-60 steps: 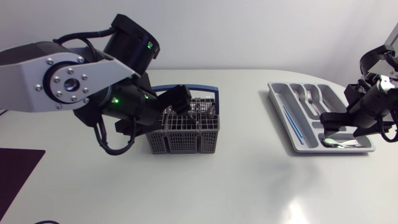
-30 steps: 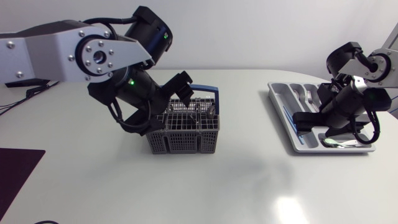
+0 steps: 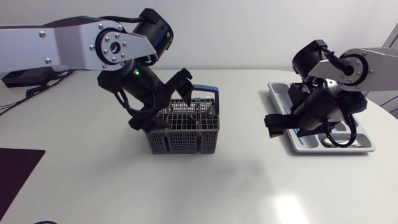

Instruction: Unload the cutlery basket into the drawer organizer.

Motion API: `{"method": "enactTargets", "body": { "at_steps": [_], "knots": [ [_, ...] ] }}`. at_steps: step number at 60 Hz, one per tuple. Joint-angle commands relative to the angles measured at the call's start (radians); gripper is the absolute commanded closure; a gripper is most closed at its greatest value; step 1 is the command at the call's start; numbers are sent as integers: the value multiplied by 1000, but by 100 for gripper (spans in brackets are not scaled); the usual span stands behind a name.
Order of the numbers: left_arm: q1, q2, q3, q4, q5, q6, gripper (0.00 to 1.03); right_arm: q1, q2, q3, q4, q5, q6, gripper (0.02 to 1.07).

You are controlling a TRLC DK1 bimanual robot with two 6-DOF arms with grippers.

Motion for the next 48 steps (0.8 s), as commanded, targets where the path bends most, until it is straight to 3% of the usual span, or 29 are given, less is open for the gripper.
{"method": "enactTargets", "body": {
  "at_steps": [1,30,38,46,48],
  "knots": [
    [14,36,47,-7,27,-6,9,31,-6,-28,-5,-8,45,7],
    [28,137,156,-85,107,74,12,107,42,-31,30,-8,90,7],
    [36,155,177,-85,107,94,25,113,40,-35,33,-10,93,7],
    [39,171,190,-85,107,97,29,122,43,-41,41,-10,94,7],
    [39,174,194,-85,106,101,34,125,43,-41,41,-10,96,7]
  ]
}}
